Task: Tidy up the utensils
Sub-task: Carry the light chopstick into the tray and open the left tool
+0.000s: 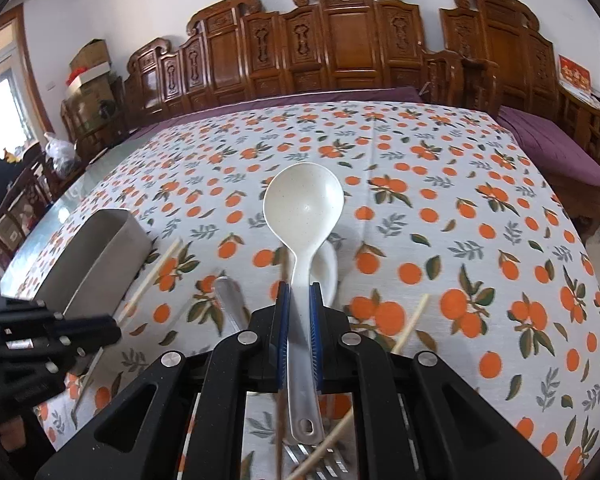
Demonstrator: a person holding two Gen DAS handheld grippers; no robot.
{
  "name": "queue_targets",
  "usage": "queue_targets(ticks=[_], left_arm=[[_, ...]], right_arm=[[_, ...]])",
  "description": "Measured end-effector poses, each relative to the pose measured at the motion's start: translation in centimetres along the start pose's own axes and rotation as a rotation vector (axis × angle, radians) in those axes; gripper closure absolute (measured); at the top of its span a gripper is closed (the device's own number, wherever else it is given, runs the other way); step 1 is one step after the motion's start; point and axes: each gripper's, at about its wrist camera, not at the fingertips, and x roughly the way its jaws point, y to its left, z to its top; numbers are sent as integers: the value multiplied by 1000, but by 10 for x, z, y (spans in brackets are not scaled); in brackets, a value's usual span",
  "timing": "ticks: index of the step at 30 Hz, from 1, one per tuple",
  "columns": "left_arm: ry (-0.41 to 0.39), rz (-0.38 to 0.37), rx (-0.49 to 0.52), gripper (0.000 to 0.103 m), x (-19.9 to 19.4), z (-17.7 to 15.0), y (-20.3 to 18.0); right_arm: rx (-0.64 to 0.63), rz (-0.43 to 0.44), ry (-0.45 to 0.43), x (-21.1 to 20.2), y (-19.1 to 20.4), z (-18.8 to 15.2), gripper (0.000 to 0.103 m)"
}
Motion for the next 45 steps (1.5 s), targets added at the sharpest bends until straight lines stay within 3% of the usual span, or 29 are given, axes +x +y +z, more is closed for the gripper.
queue_targets(ticks=[11,21,34,45], left_arm=[[-85,-9,-10,99,-40,5,52],[-127,42,-36,99,-41,1,100],[-40,89,-85,99,-10,-16,143],[4,121,-90,99,5,-23,147]], right_arm=[[-72,31,30,15,40,1,92],[-99,39,64,36,61,3,92],[-124,47,85,47,72,4,92],[-124,51,68,36,71,1,92]])
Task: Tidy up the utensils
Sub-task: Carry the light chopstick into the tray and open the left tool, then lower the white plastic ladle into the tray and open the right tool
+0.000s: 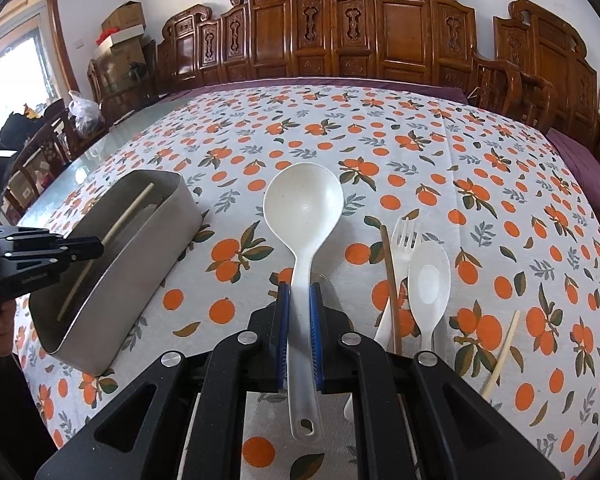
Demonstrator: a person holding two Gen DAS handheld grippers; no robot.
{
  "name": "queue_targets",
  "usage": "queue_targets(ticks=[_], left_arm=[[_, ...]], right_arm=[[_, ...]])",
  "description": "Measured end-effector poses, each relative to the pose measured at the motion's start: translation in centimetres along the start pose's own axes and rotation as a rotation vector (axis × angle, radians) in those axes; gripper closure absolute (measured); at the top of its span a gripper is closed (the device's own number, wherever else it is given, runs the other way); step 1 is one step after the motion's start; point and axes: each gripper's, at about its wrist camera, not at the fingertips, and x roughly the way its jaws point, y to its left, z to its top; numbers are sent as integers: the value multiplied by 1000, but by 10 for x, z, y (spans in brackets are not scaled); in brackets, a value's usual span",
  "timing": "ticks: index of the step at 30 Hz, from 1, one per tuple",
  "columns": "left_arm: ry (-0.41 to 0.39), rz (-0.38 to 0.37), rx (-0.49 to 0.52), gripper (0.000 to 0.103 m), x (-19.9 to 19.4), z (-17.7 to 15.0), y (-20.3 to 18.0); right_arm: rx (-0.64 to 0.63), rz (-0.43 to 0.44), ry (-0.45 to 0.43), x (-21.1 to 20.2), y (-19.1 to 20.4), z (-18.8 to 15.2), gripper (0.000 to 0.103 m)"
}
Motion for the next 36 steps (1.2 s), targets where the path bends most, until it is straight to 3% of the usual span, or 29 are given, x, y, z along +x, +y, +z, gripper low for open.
queue_targets(ticks=[7,14,28,36], left_arm=[[-6,-6,-20,99,-3,2,4],[-62,-16,-30,98,-22,7,8],[-126,-26,-64,98,-44,12,30],[-145,-19,-96,98,-50,14,44]], right_arm=[[-32,11,-15,-7,12,0,92],[-45,41,-34,-16,33,3,92],[6,189,-78,-18,97,23,92],[26,235,-50,-4,131,27,91]])
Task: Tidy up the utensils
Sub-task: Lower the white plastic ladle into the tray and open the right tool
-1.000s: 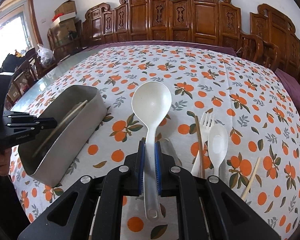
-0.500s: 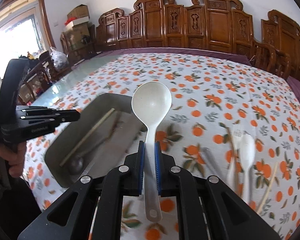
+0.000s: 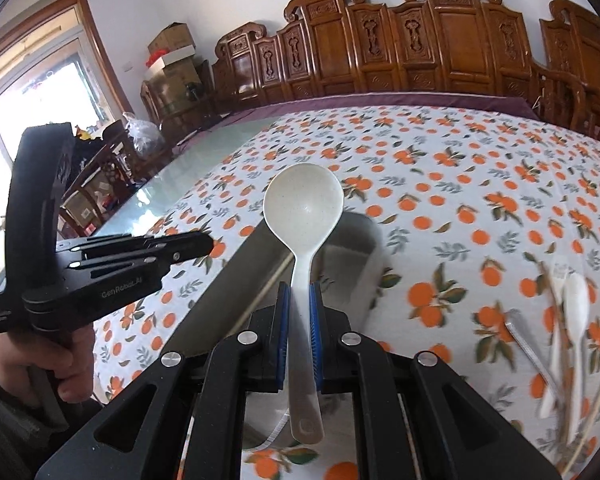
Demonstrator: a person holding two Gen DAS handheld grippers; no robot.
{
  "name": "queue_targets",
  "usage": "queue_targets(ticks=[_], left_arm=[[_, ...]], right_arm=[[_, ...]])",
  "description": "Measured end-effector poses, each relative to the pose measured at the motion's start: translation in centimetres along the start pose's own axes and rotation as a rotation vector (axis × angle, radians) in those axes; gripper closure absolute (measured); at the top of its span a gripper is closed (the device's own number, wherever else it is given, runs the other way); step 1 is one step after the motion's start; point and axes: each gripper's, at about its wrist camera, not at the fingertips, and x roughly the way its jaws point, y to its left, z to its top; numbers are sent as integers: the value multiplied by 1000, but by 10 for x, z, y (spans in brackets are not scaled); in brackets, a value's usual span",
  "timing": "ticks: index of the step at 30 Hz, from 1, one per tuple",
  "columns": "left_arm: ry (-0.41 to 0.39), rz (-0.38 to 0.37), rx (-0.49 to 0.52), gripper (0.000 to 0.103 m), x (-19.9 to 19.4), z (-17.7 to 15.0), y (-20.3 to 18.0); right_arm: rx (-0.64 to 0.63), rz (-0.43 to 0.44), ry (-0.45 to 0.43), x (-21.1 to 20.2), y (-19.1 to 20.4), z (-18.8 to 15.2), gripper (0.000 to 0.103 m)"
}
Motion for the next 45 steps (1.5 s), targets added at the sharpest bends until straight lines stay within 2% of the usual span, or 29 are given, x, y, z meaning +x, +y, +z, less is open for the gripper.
queue_targets(ticks=[4,7,10,14,21,29,32,33,35,39,45], left_arm=[[0,2,-18,98,0,1,5],[1,6,-23,98,1,2,7],[0,11,-26,98,1,1,9],[1,15,-30,98,1,1,11],[-1,11,-28,98,0,1,10],[-5,8,-33,98,0,2,9],[-10,0,-32,98,-3,2,9],[-12,-2,-33,98,-4,3,10],[-18,-6,-39,98,-7,3,12],[-30,-17,-54,98,-13,4,20],[-48,-38,-55,98,-22,4,24]], right_arm=[[8,11,26,15,14,-4,91],[2,-12,43,25,20,-7,92],[-4,-15,53,32,23,-9,96],[10,11,67,37,21,-11,96],[9,70,27,24,18,-5,96],[-18,43,-22,-2,-8,17,93],[-59,24,11,0,-5,23,90],[-75,28,27,3,-3,26,81],[-96,39,73,13,1,26,74],[-142,22,148,26,11,20,74],[-236,-57,270,48,28,7,75]])
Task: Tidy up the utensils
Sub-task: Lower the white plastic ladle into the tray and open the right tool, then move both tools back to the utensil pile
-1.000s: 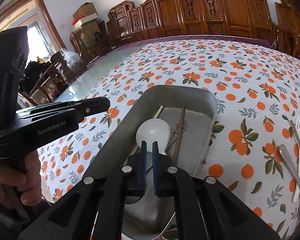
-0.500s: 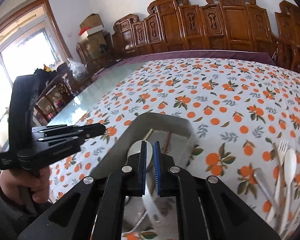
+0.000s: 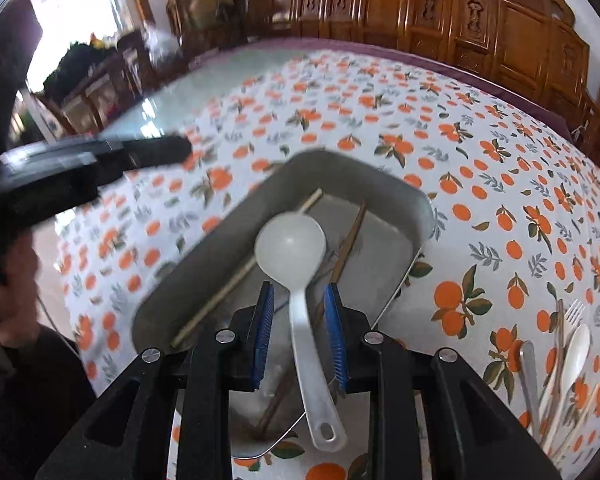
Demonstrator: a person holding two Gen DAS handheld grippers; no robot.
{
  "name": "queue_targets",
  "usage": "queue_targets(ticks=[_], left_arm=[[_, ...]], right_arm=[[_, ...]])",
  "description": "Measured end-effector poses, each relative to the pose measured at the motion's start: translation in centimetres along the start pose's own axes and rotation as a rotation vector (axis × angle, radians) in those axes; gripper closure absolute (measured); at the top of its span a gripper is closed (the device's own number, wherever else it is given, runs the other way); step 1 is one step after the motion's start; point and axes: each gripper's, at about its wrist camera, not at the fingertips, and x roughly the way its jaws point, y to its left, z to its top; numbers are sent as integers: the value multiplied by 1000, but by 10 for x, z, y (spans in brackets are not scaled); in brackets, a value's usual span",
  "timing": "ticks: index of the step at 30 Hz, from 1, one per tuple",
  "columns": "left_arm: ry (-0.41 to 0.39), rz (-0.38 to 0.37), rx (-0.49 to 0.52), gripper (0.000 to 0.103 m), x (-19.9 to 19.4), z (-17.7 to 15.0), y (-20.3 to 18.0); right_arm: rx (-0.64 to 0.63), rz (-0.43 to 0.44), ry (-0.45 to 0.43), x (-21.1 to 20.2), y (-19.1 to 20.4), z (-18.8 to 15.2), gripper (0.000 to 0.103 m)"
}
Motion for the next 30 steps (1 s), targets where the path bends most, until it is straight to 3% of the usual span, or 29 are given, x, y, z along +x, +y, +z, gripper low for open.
queue_targets(ticks=[10,19,23,30], left_arm=[[-26,-35,-23,98,-14,1,10],[-41,-43,-52,98,-22,1,21],[-41,-38,-53,98,-21,1,22],[-39,-49,-29,98,-20,1,11]], right_arm=[[-66,-84,120,20,19,-2,91],[145,-54,14,9,11,13,91],[186,-16,-17,11,14,16,85],[184,25,-71,-8,7,13,85]])
